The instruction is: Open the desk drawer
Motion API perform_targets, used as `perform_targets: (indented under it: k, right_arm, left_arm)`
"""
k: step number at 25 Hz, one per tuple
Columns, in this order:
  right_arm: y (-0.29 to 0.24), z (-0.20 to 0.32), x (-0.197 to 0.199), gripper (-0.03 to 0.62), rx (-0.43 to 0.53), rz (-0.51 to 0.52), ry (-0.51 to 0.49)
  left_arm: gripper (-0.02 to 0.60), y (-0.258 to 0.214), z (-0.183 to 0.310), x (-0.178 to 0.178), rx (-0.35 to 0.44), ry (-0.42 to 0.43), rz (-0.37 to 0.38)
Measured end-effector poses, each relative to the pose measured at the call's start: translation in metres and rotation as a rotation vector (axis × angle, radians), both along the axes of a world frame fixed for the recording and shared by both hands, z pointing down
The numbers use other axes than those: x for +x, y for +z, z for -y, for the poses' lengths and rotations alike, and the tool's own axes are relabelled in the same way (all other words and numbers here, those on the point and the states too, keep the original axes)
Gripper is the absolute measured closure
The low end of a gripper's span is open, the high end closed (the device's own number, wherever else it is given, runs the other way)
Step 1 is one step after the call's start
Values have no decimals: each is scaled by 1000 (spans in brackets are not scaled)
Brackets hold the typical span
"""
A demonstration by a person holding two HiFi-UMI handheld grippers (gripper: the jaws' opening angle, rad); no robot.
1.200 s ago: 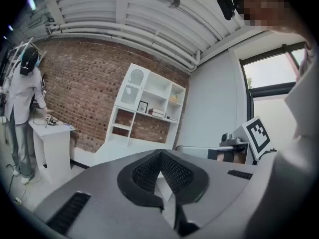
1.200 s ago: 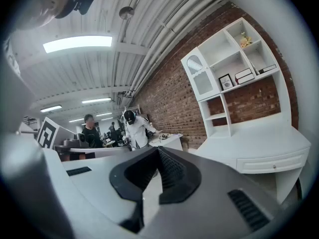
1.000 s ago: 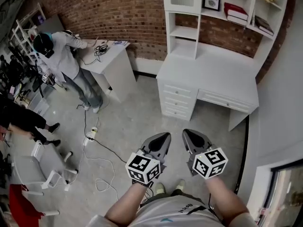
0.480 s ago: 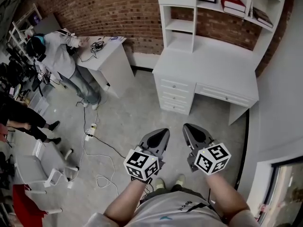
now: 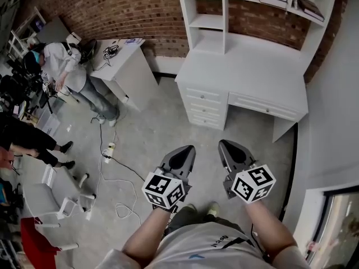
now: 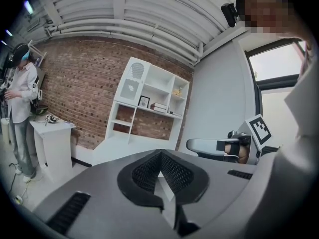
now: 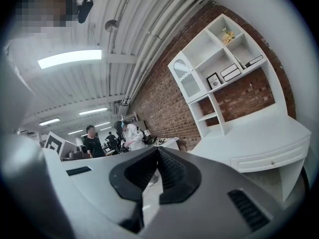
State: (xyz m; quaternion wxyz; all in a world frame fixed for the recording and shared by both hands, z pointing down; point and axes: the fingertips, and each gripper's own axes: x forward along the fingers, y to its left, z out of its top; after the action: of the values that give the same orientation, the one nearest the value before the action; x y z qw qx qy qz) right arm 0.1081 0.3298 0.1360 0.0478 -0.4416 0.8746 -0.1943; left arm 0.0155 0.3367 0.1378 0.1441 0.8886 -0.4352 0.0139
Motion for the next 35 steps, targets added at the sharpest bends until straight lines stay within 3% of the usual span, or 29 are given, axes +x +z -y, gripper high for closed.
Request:
perform_targets:
  k: [14, 27, 35]
  right_arm:
    - [22, 76, 3, 576, -24, -27, 14]
    - [71, 234, -30, 576, -75, -68, 90]
    - [114, 305, -41, 577, -79, -103, 105]
  left_arm:
    - [569, 32, 77, 9, -28, 14, 14]
    - [571, 101, 246, -21, -64, 73, 46]
    - [571, 163, 326, -18, -90, 90, 59]
